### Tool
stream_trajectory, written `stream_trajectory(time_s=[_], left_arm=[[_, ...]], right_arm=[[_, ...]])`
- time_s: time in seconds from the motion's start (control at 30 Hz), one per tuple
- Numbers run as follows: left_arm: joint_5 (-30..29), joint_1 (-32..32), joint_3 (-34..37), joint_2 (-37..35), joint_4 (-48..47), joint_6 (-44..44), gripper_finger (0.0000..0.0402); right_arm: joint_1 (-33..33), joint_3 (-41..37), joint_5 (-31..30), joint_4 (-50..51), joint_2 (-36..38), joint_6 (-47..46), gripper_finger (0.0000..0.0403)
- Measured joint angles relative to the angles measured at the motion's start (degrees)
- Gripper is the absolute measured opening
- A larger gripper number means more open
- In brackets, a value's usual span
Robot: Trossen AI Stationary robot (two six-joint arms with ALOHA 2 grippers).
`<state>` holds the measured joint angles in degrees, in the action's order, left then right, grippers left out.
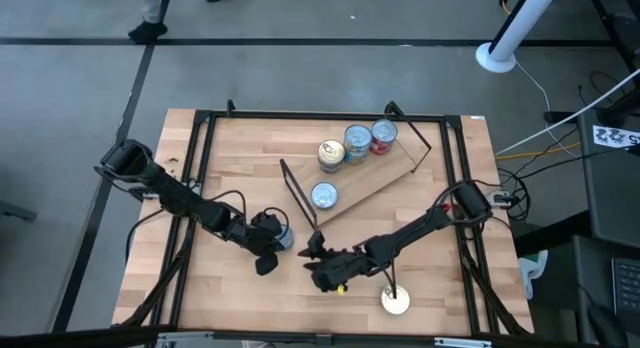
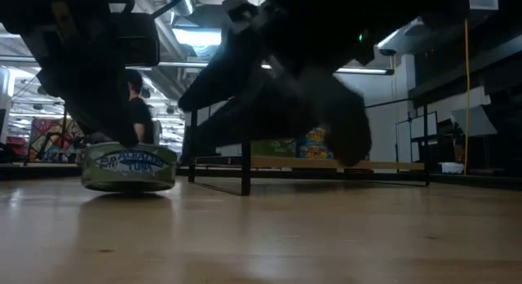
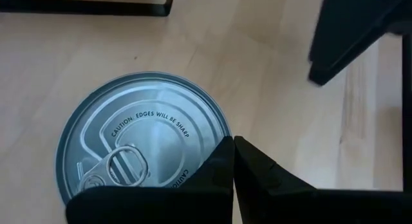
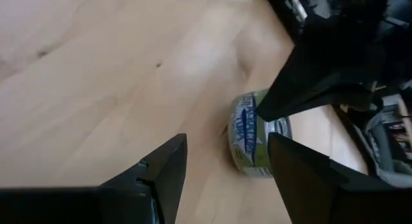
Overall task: Stack canned seafood by type on shelf
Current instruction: Stack the green tuna can on top of the green tuna can on the shelf
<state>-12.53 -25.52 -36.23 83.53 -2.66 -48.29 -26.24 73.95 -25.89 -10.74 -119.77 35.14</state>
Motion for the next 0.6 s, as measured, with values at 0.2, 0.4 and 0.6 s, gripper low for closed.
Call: stream_trajectory(time_s=[0.2,0.4,0.6], left_arm=[[0.0,0.0,0.0,0.0,1.8,0.0,0.0],[0.0,0.0,0.0,0.0,2.2,-1.3,0.0],[0.1,0.0,0.0,0.0,2.4,-1.3,0.0]], right_arm=[[0.0,0.0,-5.3,-6.5,-3.6,2.9,0.0215],[0.0,0.0,-7.5,-11.4,-6.6,7.4,0.0215],[0.1,0.1,-12.2,-16.9,-8.5,7.4,0.0215]])
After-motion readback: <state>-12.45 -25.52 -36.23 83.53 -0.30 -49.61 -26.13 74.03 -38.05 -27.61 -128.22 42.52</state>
